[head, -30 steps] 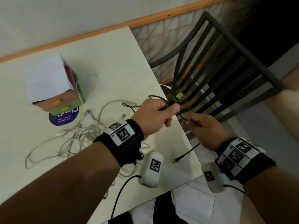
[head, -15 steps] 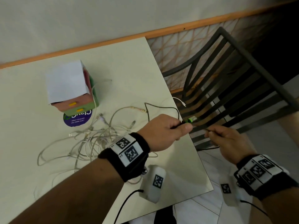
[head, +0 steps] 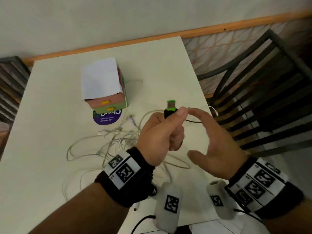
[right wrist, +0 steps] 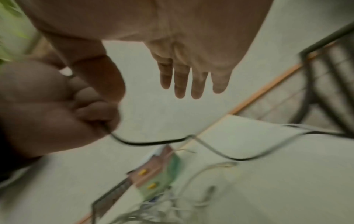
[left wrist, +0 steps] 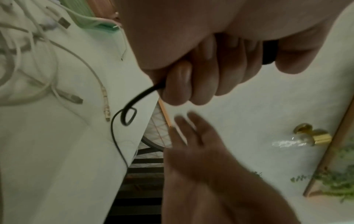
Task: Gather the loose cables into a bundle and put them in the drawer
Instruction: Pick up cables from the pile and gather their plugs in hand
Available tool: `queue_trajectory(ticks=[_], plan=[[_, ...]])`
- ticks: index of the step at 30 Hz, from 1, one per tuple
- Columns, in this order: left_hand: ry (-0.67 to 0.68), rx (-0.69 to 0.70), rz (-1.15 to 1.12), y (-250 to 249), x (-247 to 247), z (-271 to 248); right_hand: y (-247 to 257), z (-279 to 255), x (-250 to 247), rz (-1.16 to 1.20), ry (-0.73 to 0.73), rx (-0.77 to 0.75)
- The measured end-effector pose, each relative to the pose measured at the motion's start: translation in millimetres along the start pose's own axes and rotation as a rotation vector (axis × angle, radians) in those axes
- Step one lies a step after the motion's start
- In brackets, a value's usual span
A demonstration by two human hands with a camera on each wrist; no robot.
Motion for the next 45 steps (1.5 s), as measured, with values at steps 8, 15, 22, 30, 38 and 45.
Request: queue_trajectory(ticks=[8,15,22,30,38,45], plan=[[-0.611,-0.116,-0.145,-13.0,-92.7,-11.3,47.6,55.9,96.7,0.127,0.394,0.150],[-0.804,-0.213,-0.023,13.3,-153.3,-42.8,39.5,151.9,138.9,-0.296,0.105,0.347],[-0.663,-0.190,0.111,12.8,-164.9,-52.3,28.5,197.6,182.6,-0.671,0.260,0.253],[-0.640,-0.140,0.286,7.1,-180.4,-43.6,42.6,184.9,165.6,-0.336,0.050,0.188],[-0.510,-0.015,0.549,-27.4,-171.0,-14.9,90.0,147.7,108.8,0.390,0.063,0.144],[-0.383,-0.074,0.136,-29.6,-156.0,-10.5,93.5,132.6,119.5,0.158,-0.043,0.173]])
Point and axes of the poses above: each hand's wrist, its own z-axis towards the middle knuckle, its own x-axis out of the palm, y = z × x, the point moved 4 cm from there along z, towards the middle knuckle, and after that the axes turned 8 degrees about x, right-handed, at the moved point
